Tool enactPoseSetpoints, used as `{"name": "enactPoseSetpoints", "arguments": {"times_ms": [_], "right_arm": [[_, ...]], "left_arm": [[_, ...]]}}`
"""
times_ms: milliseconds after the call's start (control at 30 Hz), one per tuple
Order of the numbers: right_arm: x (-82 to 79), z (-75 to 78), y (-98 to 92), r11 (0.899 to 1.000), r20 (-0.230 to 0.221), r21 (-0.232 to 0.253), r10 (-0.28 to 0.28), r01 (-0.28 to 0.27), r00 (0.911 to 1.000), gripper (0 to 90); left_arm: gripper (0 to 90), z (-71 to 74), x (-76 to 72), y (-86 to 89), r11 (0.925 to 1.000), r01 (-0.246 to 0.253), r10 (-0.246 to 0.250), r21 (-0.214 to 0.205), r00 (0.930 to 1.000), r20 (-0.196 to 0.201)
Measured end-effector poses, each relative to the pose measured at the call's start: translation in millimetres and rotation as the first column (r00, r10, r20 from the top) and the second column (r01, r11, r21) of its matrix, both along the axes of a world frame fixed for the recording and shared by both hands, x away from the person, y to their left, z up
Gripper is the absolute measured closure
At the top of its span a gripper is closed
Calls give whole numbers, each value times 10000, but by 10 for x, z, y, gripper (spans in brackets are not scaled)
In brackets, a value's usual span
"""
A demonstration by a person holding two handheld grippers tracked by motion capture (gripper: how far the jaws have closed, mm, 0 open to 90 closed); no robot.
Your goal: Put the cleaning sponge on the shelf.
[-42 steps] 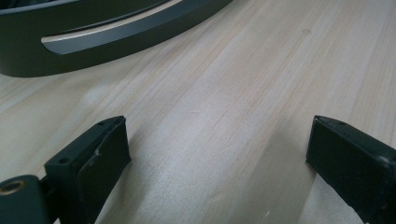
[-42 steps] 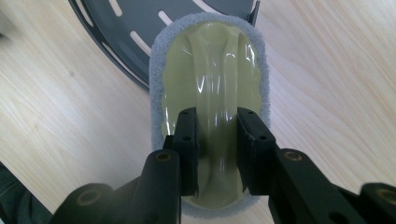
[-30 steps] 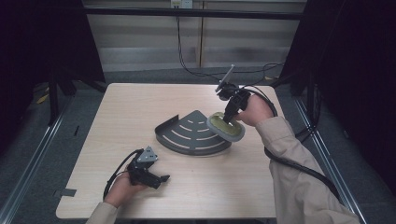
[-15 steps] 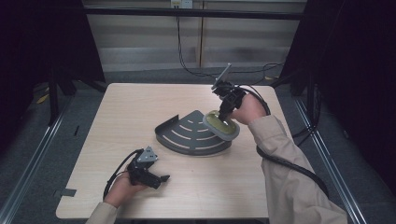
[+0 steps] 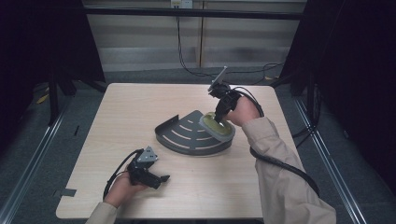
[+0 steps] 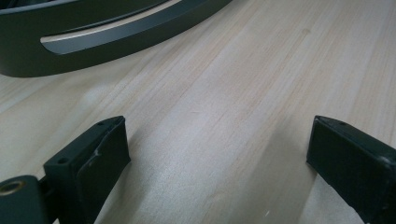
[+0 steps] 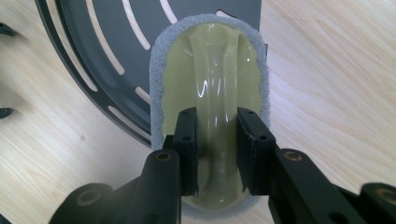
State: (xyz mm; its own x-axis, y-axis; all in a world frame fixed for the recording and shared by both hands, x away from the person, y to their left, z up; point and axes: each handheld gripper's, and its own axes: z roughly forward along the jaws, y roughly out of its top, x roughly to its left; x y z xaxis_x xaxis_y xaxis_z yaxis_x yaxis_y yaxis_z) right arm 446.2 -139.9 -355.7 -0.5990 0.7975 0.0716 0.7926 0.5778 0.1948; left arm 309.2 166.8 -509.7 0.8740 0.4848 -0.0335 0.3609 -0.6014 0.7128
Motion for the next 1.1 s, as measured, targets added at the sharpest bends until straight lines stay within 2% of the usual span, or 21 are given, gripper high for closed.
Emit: {"name": "enactPoseSetpoints", "arguments": {"times_ms": [633, 1100], "right_arm": [[62, -211, 58, 9996, 27, 115, -276, 276, 9996, 716], [90, -247, 89, 9994, 2, 152, -305, 304, 9995, 716]], "left_arm": [[51, 0, -1, 0, 10000, -5, 5, -1, 10000, 2], [51, 0, 0, 0, 10000, 9, -9, 23, 10000, 7]]}}
